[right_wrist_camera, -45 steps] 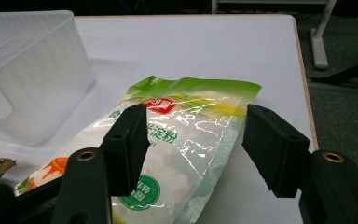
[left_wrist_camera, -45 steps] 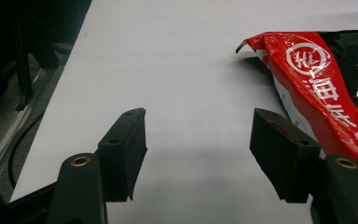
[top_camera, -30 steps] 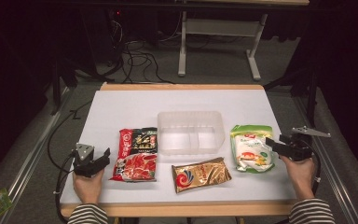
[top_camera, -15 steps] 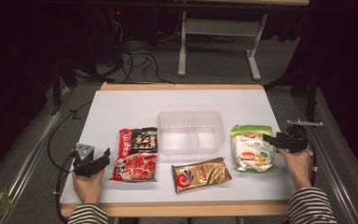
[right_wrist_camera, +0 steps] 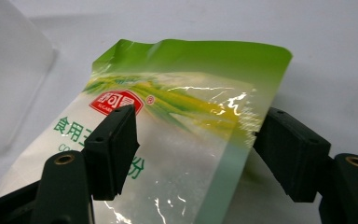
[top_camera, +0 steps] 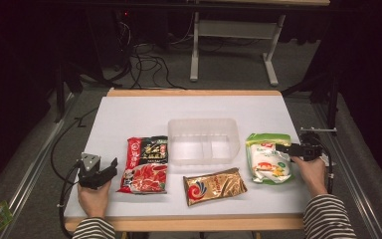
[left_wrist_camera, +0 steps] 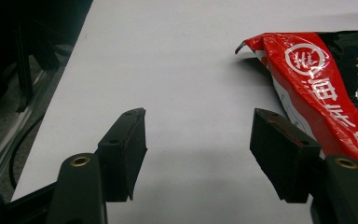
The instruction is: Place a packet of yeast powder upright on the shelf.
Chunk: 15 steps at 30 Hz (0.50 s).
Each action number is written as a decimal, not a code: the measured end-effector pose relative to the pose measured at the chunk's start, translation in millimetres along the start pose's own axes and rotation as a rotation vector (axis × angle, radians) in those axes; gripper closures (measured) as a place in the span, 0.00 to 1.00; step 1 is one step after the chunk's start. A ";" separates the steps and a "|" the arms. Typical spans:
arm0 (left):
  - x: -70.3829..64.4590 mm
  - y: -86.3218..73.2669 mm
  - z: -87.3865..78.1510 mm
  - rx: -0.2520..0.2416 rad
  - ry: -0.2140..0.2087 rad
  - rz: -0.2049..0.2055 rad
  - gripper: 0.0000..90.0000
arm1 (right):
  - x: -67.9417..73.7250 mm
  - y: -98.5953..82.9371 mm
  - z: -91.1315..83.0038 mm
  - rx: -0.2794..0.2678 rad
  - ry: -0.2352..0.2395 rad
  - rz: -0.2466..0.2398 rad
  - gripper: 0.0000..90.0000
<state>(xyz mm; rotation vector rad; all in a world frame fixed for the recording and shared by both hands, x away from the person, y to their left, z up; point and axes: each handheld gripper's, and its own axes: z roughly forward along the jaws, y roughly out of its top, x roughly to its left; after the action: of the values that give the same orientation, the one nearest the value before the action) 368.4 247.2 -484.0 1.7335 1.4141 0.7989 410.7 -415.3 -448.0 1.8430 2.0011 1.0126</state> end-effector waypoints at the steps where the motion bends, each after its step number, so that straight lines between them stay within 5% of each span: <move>1: 0.0 0.0 0.0 0.000 0.000 0.000 0.41 | 0.4 0.1 1.4 0.005 0.009 0.004 0.35; 9: -0.3 0.1 0.4 0.003 0.002 0.004 0.41 | -1.5 -0.1 5.3 0.017 0.044 0.017 0.40; 15: -0.7 0.3 0.8 0.006 0.002 0.004 0.41 | -0.6 -0.4 4.3 0.026 0.072 0.001 0.55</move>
<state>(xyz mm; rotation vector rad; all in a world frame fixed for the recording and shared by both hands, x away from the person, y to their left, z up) 369.1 246.3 -484.2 1.7405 1.4165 0.8000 413.1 -414.4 -451.6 1.8456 2.0640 1.0732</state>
